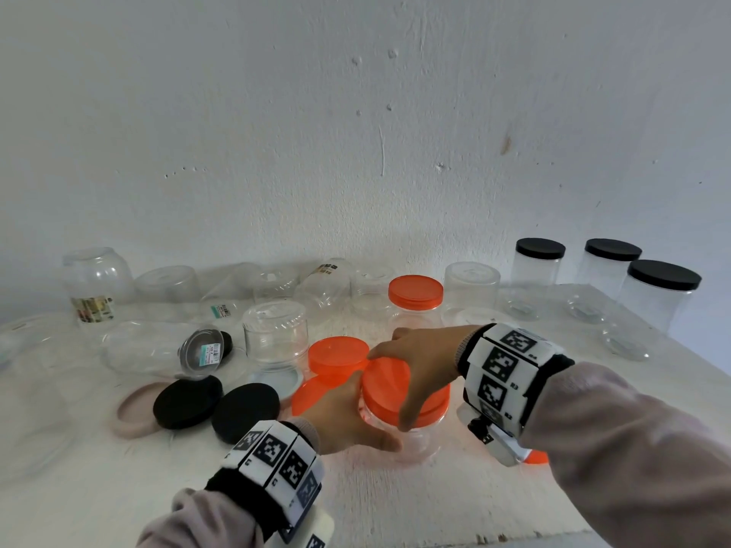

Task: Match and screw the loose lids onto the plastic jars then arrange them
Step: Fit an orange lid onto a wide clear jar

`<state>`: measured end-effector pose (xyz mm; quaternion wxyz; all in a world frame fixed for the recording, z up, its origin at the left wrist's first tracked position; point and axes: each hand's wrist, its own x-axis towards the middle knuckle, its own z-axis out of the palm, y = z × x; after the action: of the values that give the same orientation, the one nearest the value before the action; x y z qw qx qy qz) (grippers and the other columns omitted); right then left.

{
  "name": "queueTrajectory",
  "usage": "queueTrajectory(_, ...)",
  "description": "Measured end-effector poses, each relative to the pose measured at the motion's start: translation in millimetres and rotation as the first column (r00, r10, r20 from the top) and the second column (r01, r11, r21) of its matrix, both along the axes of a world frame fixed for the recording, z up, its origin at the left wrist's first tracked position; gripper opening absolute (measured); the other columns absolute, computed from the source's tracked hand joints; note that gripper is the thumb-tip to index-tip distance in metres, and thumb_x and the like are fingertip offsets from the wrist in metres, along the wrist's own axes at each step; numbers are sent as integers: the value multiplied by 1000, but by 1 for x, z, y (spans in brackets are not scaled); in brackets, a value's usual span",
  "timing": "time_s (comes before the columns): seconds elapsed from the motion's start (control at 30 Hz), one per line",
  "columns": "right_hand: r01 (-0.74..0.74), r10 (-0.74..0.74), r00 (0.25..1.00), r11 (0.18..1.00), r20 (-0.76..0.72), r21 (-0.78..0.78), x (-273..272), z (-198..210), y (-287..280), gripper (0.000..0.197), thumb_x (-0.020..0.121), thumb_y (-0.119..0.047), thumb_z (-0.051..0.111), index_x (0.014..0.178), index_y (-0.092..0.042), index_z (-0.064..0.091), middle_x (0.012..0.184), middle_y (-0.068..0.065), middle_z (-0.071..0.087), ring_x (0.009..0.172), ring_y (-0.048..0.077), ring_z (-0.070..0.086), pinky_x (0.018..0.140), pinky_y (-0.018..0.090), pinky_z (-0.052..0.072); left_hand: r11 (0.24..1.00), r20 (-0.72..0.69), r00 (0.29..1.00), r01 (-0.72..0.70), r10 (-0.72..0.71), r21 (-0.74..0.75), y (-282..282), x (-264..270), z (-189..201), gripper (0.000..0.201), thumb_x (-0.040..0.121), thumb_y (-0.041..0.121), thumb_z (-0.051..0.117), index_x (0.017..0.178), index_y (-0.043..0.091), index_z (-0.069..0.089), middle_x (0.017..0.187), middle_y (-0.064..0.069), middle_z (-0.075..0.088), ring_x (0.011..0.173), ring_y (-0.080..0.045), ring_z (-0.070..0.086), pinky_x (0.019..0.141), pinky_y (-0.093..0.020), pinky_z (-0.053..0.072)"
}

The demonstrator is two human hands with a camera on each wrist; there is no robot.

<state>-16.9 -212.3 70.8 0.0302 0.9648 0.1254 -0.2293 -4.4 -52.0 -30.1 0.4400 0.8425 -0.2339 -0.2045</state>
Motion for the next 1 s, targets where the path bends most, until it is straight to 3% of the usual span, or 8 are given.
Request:
queueTrajectory(0.17, -12, 12, 1000, 1000, 13, -23, 0, 1, 2, 107, 56, -67, 75, 143, -49, 16, 138, -10, 29, 128, 23, 38, 93, 45, 42, 1000, -9, 1000, -7, 7, 3, 1, -1, 1, 109, 61, 28, 89, 147, 25, 22, 138, 10, 47, 128, -11, 44, 108, -28, 35)
queueTrajectory(0.4, -65, 65, 997, 998, -38, -3, -1, 5, 0, 101, 60, -47, 81, 140, -54, 18, 140, -17, 26, 132, 21, 32, 97, 50, 42, 1000, -6, 1000, -3, 3, 16, 1, -1, 2, 110, 63, 26, 88, 147, 27, 17, 138, 11, 46, 128, -11, 43, 108, -29, 35)
queueTrajectory(0.57, -10, 10, 1000, 1000, -13, -3, -2, 3, -1, 104, 58, -66, 74, 143, -50, 15, 140, -13, 28, 129, 20, 36, 97, 48, 41, 1000, 18, 1000, -12, 12, 15, -1, -1, 1, 106, 61, 30, 89, 144, 29, 24, 132, 16, 48, 124, -7, 45, 100, -22, 35)
queueTrajectory(0.67, 45, -45, 999, 999, 19, 1, -4, 1, 0, 106, 56, -81, 64, 144, -44, 19, 138, -8, 32, 95, 14, 51, 86, 41, 47, 999, 45, 999, -26, 25, 26, -2, -1, 0, 104, 59, 34, 89, 143, 27, 27, 131, 15, 50, 120, -6, 47, 98, -22, 36)
queueTrajectory(0.73, 83, -83, 995, 997, 48, 4, -7, 0, 2, 107, 55, -86, 58, 144, -38, 23, 136, -4, 37, 74, 9, 49, 77, 36, 47, 999, 58, 998, -34, 31, 37, -2, 0, 0, 104, 59, 36, 89, 142, 27, 28, 130, 14, 52, 120, -8, 48, 100, -25, 37)
queueTrajectory(0.8, 107, -105, 992, 994, 66, -23, -7, -2, 3, 110, 55, -89, 55, 145, -33, 25, 138, -1, 38, 99, 18, 55, 82, 38, 45, 998, 57, 998, -41, 39, 42, -2, 0, 0, 104, 58, 38, 89, 142, 29, 28, 128, 17, 52, 117, -7, 48, 97, -24, 37)
queueTrajectory(0.87, 102, -100, 994, 994, 43, -47, -5, -1, 4, 111, 55, -86, 59, 146, -35, 20, 144, -2, 33, 125, 26, 44, 92, 44, 42, 998, 50, 998, -45, 43, 39, -3, 0, -1, 106, 57, 38, 89, 143, 29, 27, 130, 15, 52, 118, -7, 48, 98, -23, 37)
queueTrajectory(1.0, 31, -32, 999, 999, -31, -6, -4, 7, 4, 104, 62, -66, 73, 145, -48, 12, 146, -10, 25, 133, 24, 35, 97, 46, 41, 997, 51, 998, -49, 46, 57, -4, 0, -1, 110, 56, 39, 89, 144, 27, 24, 137, 11, 49, 126, -10, 45, 108, -29, 35)
